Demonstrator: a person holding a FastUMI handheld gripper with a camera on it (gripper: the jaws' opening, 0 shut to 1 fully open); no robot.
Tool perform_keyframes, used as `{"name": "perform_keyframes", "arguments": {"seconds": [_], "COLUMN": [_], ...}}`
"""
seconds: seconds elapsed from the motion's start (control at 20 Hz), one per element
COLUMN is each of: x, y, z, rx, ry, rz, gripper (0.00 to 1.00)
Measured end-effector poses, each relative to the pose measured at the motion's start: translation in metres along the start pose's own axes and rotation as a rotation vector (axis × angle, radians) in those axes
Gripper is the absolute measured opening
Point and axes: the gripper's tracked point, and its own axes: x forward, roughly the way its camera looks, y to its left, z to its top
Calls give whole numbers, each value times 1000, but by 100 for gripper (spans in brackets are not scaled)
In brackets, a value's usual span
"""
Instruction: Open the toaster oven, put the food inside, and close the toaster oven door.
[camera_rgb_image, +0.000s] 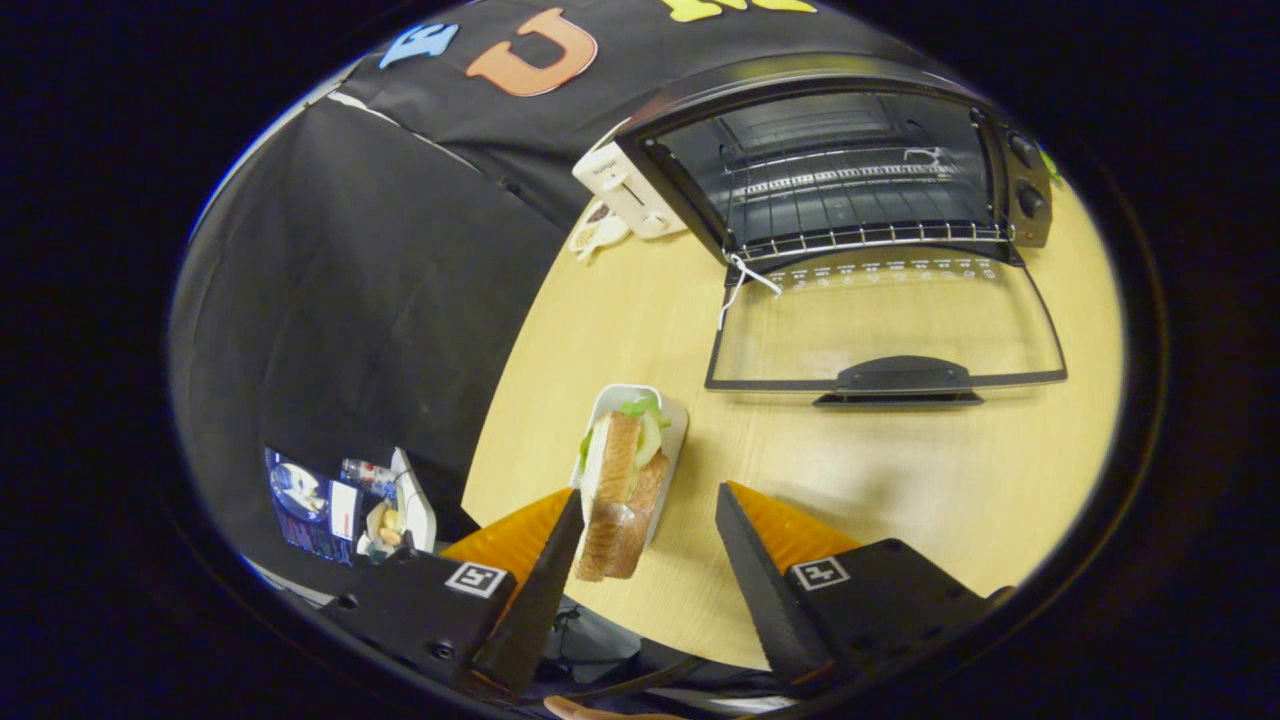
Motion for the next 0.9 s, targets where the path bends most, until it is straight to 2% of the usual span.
{"name": "perform_keyframes", "arguments": {"seconds": [0.25,0.35,0.6,0.7,0.9], "x": [10,17,20,17,12], "y": [15,12,18,20,27], "z": [-9,-8,-7,-7,-4], "rx": [29,21,79,97,145], "ry": [62,64,61,56,49], "rz": [79,70,117,136,201], "gripper": [83,73,45,39,36]}}
